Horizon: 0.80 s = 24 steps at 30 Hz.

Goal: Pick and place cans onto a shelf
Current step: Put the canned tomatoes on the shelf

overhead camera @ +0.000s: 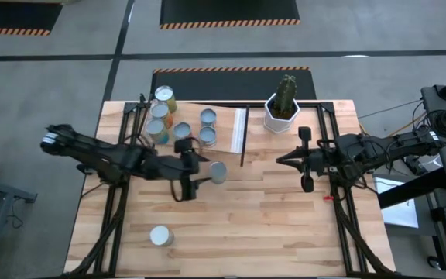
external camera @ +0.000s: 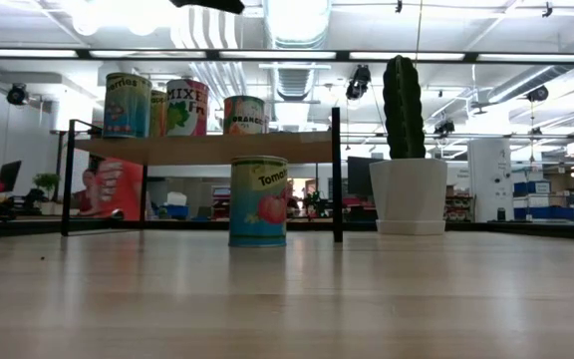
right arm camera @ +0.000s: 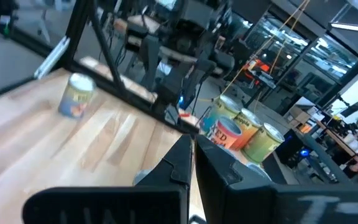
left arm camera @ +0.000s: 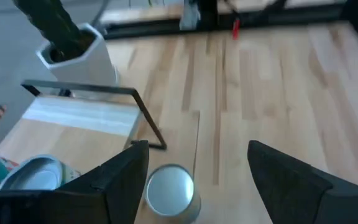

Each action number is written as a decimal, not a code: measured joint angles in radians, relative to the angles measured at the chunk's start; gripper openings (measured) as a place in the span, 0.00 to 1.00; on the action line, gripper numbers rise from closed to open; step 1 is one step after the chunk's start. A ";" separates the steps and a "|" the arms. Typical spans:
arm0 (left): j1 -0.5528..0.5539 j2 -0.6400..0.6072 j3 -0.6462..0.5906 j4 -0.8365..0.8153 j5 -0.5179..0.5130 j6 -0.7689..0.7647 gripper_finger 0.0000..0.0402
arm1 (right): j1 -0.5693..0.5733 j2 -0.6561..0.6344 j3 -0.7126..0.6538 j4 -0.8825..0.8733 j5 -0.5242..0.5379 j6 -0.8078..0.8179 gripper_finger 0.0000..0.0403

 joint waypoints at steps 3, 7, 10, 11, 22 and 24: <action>-0.007 -0.084 -0.109 0.110 -0.004 0.000 0.64 | 0.000 0.000 0.000 0.037 0.000 0.038 0.02; -0.015 -0.160 -0.222 0.160 -0.003 -0.027 0.64 | 0.000 0.020 0.000 0.083 0.000 0.102 0.02; -0.017 -0.199 -0.288 0.161 -0.003 -0.051 0.64 | 0.000 0.056 0.000 0.110 0.000 0.150 0.02; -0.017 -0.208 -0.305 0.161 -0.003 -0.052 0.64 | 0.000 0.071 0.000 0.122 -0.001 0.163 0.02; -0.018 -0.266 -0.341 -0.002 0.052 -0.109 0.64 | 0.000 0.289 0.114 0.082 -0.002 0.332 0.02; -0.023 -0.266 -0.342 -0.023 0.086 -0.127 0.64 | 0.002 0.333 0.147 0.055 -0.002 0.363 0.02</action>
